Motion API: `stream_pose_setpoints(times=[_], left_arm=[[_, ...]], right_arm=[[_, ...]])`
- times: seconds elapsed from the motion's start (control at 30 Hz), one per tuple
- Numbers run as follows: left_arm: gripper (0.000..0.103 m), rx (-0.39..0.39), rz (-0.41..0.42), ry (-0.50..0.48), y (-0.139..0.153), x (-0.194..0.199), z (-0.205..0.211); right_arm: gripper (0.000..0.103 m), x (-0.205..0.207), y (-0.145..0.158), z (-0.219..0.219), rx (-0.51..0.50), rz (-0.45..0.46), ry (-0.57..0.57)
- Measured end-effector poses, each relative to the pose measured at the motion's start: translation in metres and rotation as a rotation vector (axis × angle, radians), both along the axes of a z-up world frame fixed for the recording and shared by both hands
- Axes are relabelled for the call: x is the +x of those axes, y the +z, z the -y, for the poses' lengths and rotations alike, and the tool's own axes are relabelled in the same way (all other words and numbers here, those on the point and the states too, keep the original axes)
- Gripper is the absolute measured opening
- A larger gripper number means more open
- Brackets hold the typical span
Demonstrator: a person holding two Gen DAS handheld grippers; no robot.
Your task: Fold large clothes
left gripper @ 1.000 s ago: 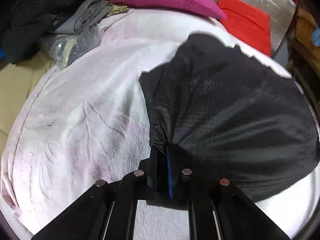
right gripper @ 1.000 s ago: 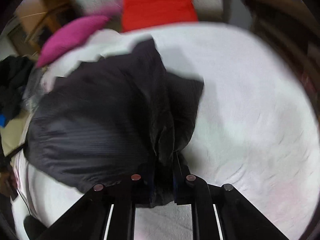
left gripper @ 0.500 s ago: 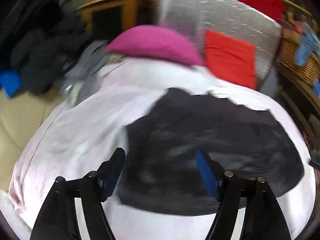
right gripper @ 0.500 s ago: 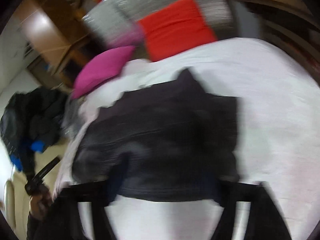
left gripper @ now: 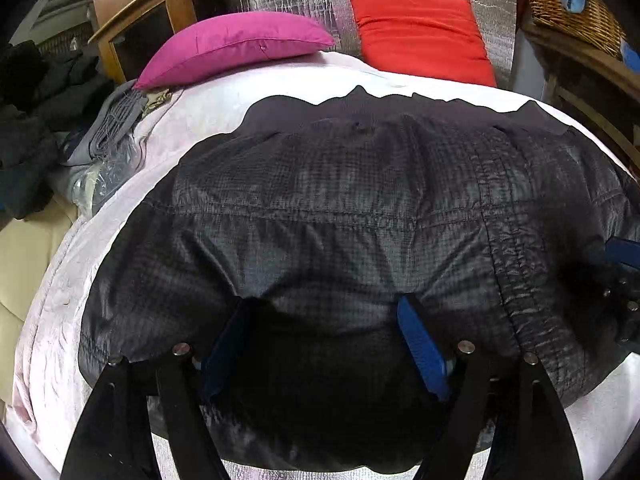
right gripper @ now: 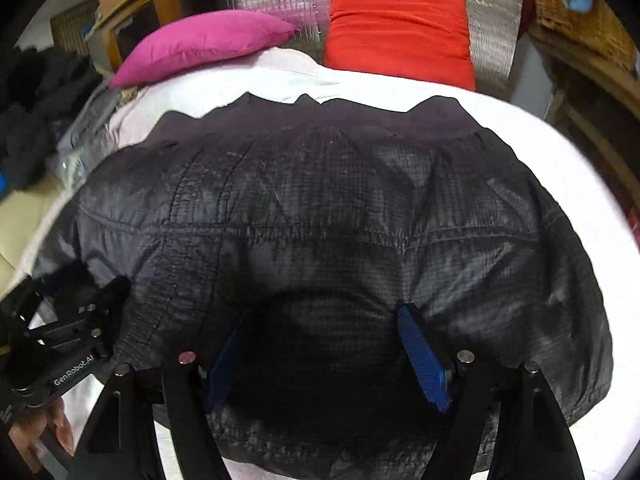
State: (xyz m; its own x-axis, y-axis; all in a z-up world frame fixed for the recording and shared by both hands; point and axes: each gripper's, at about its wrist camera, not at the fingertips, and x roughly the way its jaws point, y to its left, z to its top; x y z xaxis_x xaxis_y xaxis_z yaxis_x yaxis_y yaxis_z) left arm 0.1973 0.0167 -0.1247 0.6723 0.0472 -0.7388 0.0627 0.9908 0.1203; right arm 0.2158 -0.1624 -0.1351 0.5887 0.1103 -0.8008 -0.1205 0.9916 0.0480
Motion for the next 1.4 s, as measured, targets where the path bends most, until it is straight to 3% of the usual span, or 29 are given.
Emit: stream_pose_setpoints(times=[0.1,0.2,0.3,0.43,0.5,0.57,0.63,0.7,0.87,1.0,1.13,1.2,1.4], left_arm=[[0.079,-0.042,-0.023,-0.002,0.015,0.004,-0.007],[0.079,-0.028,0.066,0.005,0.036,-0.003,-0.020],[0.079,-0.056,0.072,0.060,0.043,0.009,-0.044],[0.079,-0.118,0.043,0.100,0.041,0.028,-0.057],[0.079,-0.105,0.046,0.079,0.038,0.028,-0.042],[0.079,-0.061,0.027,0.048,0.030,0.032,-0.026],[0.080,-0.021,-0.030,0.065,0.013,0.041,-0.021],[0.080,-0.046,-0.050,0.075,0.006,0.045,-0.025],[0.080,-0.101,0.005,0.070,0.027,0.022,-0.051],[0.081,-0.172,0.050,0.143,0.031,0.003,-0.088],[0.081,-0.143,-0.051,0.177,0.002,0.017,-0.103],[0.081,-0.101,-0.033,0.174,0.008,0.013,-0.097],[0.081,-0.112,0.032,0.159,0.032,-0.011,-0.094]], right_arm=[[0.077,0.001,0.018,0.011,0.077,-0.011,-0.017],[0.078,0.004,0.045,0.028,0.130,0.055,-0.039],[0.078,0.022,0.057,0.040,0.131,0.059,-0.060],[0.078,0.052,0.048,0.043,0.090,-0.011,-0.092],[0.078,0.067,0.028,0.034,0.004,-0.066,-0.115],[0.080,0.074,0.010,0.035,-0.004,-0.105,-0.122],[0.083,0.079,0.007,0.034,-0.023,-0.102,-0.121],[0.083,0.080,0.010,0.036,-0.009,-0.108,-0.121],[0.084,0.036,0.039,0.073,0.165,-0.028,-0.155],[0.084,-0.011,0.045,0.102,0.294,0.009,-0.177],[0.084,-0.007,0.017,0.121,0.314,-0.084,-0.193],[0.084,-0.012,0.023,0.113,0.288,-0.065,-0.187],[0.084,-0.050,0.056,0.106,0.309,0.043,-0.161]])
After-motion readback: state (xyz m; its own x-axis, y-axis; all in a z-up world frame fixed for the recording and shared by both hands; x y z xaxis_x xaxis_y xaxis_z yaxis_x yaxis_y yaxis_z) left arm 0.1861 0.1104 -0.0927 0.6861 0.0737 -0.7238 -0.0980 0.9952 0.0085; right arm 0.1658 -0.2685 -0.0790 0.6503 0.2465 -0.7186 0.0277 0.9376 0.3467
